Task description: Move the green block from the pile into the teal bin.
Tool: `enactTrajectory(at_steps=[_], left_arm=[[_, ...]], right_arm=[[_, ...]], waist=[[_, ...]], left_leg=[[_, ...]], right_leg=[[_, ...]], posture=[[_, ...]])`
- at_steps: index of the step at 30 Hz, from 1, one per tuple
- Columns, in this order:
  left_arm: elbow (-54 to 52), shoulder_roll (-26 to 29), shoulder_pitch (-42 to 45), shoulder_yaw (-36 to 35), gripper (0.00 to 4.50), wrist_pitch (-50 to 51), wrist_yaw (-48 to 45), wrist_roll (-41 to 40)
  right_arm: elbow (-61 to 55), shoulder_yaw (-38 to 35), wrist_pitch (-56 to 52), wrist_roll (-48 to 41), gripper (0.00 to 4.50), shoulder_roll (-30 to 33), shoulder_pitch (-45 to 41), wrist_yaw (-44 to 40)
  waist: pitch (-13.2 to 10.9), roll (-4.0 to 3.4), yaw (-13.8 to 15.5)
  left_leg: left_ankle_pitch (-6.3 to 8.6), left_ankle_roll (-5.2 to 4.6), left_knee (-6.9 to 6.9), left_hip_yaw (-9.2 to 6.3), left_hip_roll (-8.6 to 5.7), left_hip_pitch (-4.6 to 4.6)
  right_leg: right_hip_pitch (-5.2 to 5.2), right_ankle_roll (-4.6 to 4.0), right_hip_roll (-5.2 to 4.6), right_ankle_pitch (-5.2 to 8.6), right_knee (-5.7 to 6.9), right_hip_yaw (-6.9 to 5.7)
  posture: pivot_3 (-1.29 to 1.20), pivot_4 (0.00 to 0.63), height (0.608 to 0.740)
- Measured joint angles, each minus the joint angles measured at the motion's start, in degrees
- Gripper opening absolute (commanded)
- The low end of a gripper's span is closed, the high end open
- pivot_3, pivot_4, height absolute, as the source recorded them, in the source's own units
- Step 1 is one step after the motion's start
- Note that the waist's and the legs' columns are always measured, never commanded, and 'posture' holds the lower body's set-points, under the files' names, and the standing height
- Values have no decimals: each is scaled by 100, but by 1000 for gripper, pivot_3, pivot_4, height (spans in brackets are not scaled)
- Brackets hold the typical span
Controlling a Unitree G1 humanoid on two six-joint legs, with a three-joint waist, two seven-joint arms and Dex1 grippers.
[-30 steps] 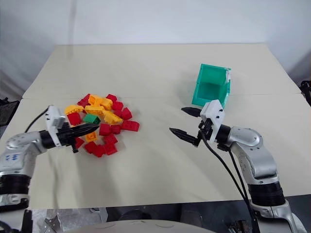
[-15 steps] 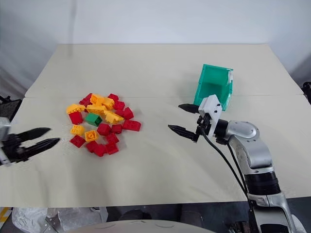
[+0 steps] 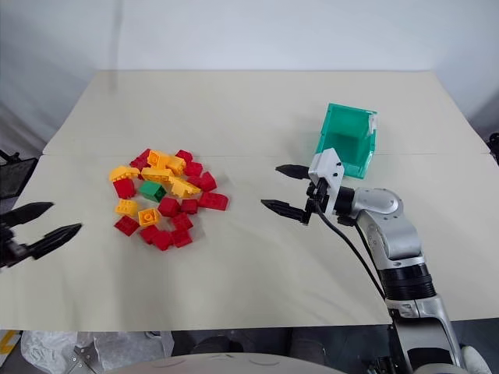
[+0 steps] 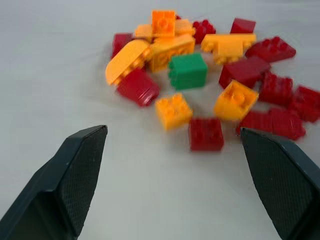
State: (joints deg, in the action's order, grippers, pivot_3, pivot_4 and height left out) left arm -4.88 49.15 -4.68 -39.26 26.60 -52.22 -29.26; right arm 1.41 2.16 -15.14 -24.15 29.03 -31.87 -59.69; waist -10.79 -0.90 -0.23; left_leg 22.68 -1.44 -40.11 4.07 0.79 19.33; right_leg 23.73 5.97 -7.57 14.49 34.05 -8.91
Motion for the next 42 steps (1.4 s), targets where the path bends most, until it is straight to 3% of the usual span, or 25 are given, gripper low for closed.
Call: enactTrajectory(at_steps=[5, 10, 15, 23, 27, 31, 37, 42], left_arm=[[-215, -180, 862, 1191, 4487, 776, 920, 242], [430, -138, 2505, 2575, 4487, 1520, 1269, 711], [1451, -128, 3677, 3384, 4487, 2128, 1320, 1051], [2827, -358, 4813, 4327, 4487, 1827, 1050, 1771], [3325, -369, 5250, 4806, 3603, 1504, 734, 2245], [3735, -564, 5467, 4851, 2499, 1160, 684, 2385], [3677, -687, 5127, 4228, 2449, 488, 504, 2115], [3076, -731, 4466, 3099, 2449, -423, -208, 1188]], right_arm=[[-5, -2, 2, 34, 4500, -27, 19, 34], [-204, -27, 1, 67, 4500, -45, 215, 203], [-497, -125, -27, 67, 4500, -18, 621, 431], [-916, -270, -123, 62, 4500, 8, 966, 747], [-1040, -269, -138, 61, 4500, 13, 1019, 825], [-1048, -271, -149, 60, 4500, 17, 1024, 880], [-1098, -276, -179, 39, 4500, 117, 1039, 920], [-1103, -369, -179, 9, 4500, 219, 1031, 921]], waist=[[1, 1, -2], [1, 2, 21], [1, 3, -8], [1, 6, 29], [1, 5, 68], [1, 5, 112], [-2, 10, 113], [-6, 17, 47]], left_leg=[[-1, 0, 0, 3, -1, 1], [-2, -2, -5, 3, -11, 6], [-2, 2, 5, 19, -21, 5], [-6, 9, -2, 58, -17, 7], [-7, 9, -11, 58, -19, 1], [-14, 15, -17, 58, -19, -6], [-17, 16, -19, 56, -9, 3], [-17, 15, -17, 45, -2, 27]], right_leg=[[0, 0, 6, 0, 1, -1], [0, 1, 8, -1, 3, -2], [4, 2, 29, 0, -5, -5], [2, 2, 38, 0, -6, -1], [-5, 2, 37, 0, -1, 4], [-9, 2, 37, 0, 11, 9], [1, 1, 35, 0, 13, 11], [12, 1, 22, 0, 8, -6]], posture=[[0, 150, 740], [0, 150, 740], [0, 150, 740], [0, 150, 740], [0, 150, 740], [0, 150, 740], [0, 150, 740], [0, 150, 740]])
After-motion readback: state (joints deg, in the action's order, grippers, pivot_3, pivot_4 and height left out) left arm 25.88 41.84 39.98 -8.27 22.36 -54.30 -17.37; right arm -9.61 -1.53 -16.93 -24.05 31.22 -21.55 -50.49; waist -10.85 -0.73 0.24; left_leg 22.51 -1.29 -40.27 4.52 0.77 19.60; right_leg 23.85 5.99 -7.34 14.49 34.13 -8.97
